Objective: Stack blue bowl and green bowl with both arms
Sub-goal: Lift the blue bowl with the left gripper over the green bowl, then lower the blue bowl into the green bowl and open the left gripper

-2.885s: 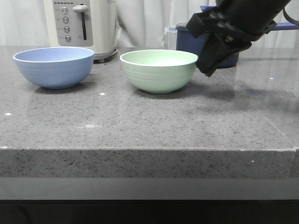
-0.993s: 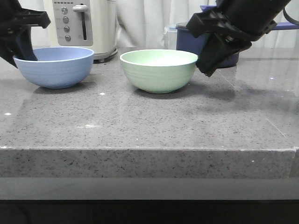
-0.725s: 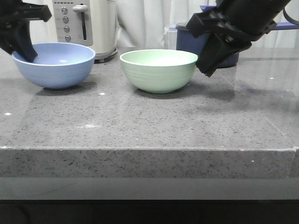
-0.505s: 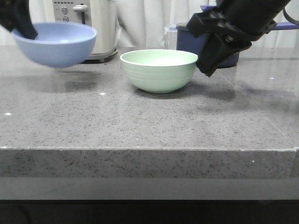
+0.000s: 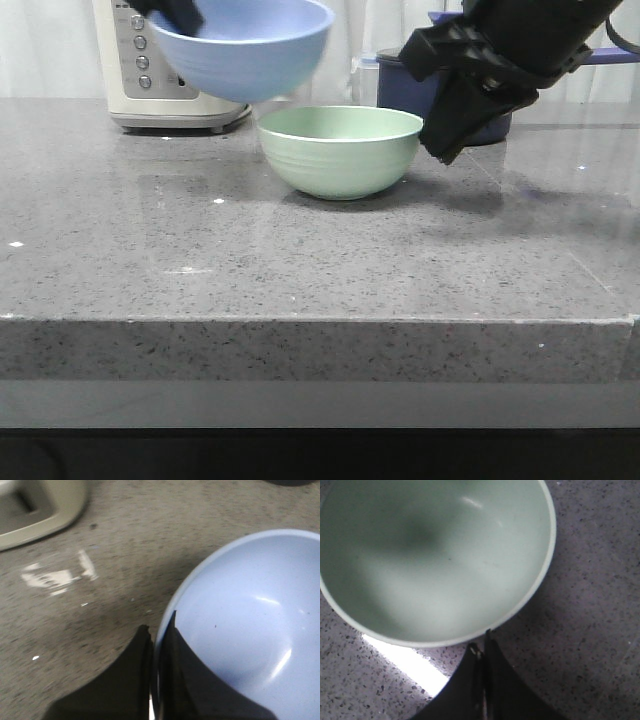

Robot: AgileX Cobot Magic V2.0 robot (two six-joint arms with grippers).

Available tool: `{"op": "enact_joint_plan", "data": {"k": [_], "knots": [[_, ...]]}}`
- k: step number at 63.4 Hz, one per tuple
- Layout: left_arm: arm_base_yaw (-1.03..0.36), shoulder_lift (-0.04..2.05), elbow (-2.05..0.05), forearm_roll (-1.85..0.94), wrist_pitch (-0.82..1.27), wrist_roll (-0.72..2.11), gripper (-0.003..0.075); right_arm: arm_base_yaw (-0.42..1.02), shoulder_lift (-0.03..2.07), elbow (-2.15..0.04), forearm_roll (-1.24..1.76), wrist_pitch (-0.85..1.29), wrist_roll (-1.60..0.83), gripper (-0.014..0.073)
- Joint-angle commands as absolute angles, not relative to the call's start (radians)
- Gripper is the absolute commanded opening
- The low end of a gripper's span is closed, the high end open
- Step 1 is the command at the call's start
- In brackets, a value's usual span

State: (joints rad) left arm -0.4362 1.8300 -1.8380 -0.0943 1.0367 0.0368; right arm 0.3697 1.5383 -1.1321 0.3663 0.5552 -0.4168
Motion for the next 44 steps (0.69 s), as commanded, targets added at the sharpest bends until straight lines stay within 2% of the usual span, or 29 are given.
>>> {"op": "enact_joint_plan", "data": {"k": [1,44], "knots": [[-0.474,1.818,-1.907,-0.113,0.989,0.029,-0.0020,0.368,1.502,-1.155,0.380,0.512,-0.426,-0.0064],[-0.518,1.900,-1.973,-0.188,1.007,0.029,-0.0020,0.368,1.502,-1.155,0.380,0.510,-0.426,-0.0064]]}}
